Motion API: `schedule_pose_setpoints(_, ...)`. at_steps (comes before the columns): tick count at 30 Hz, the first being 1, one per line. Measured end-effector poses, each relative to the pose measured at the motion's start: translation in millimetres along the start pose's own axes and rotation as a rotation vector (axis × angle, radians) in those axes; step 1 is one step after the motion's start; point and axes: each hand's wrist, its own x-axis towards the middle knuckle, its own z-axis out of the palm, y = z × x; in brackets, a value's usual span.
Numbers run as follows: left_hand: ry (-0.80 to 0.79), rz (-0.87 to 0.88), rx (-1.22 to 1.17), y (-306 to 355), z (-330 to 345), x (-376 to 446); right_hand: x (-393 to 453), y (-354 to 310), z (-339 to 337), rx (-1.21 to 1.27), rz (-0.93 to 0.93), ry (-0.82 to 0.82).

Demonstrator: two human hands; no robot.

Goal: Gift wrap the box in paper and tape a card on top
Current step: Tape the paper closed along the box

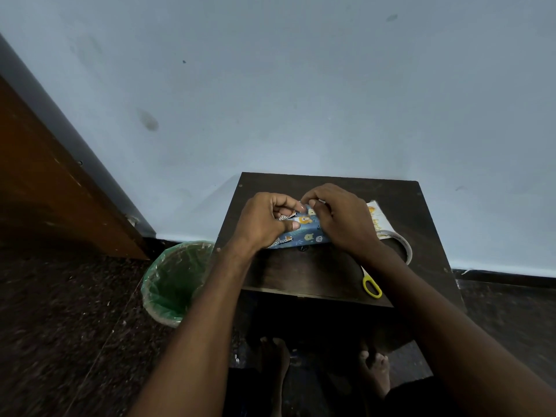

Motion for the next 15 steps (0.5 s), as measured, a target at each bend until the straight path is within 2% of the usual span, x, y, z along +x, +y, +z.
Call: schedule_pose_setpoints(15,0.013,-0.020,0.023,-0.3,-0.1,1.4,1.5,0.2,1.8,0.103,0.092,-0.044)
